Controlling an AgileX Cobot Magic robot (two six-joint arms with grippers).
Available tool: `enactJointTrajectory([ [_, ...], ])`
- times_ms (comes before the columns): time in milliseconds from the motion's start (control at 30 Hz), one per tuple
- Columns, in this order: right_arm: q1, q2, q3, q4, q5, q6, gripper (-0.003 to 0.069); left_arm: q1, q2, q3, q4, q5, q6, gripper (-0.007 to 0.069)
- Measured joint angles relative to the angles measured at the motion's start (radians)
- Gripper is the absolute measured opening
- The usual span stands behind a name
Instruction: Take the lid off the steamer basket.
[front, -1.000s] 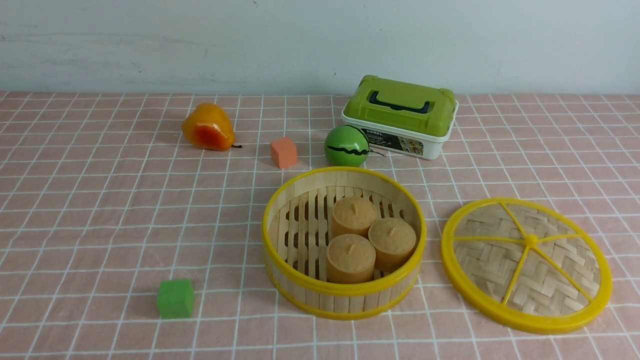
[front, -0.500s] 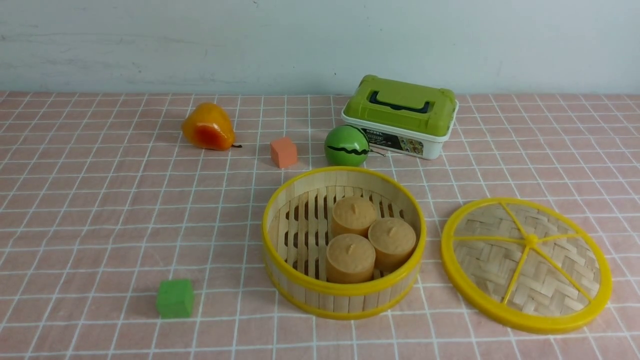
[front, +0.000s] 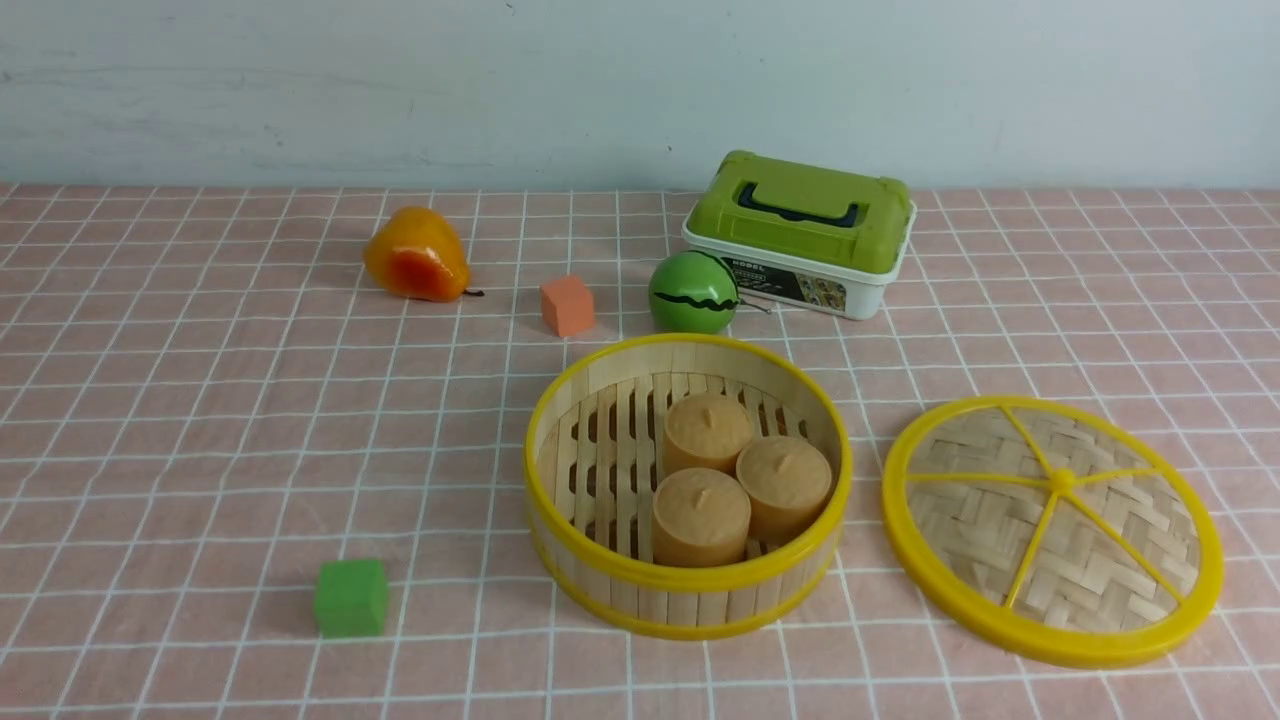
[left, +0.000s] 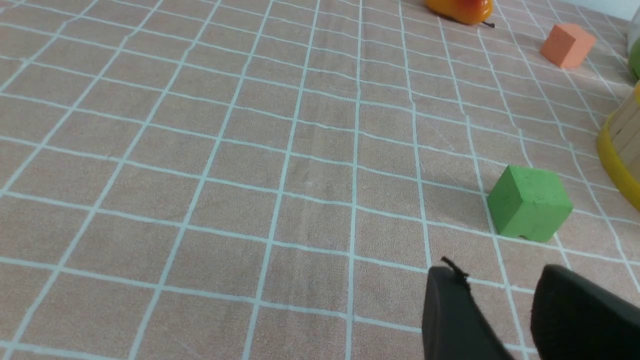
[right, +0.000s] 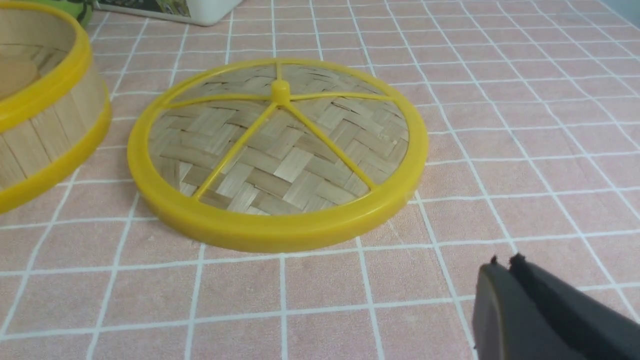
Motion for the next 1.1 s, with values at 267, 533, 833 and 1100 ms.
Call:
enactJointTrajectory([
  [267,0.0,0.0,-0.001,0.0,0.003,0.0,-0.001,0.0,0.0,0.0,0.0,0.0,0.0,0.0239],
  [533,0.0,0.0,-0.001,0.0,0.006,0.0,0.0002,0.0,0.0,0.0,0.0,0.0,0.0,0.0239],
  [833,0.0,0.0,-0.001,0.0,0.006,0.0,0.0012,0.0,0.0,0.0,0.0,0.0,0.0,0.0239],
  [1100,0.0,0.0,-0.002,0.0,0.006,0.0,0.0024,0.0,0.0,0.0,0.0,0.0,0.0,0.0239],
])
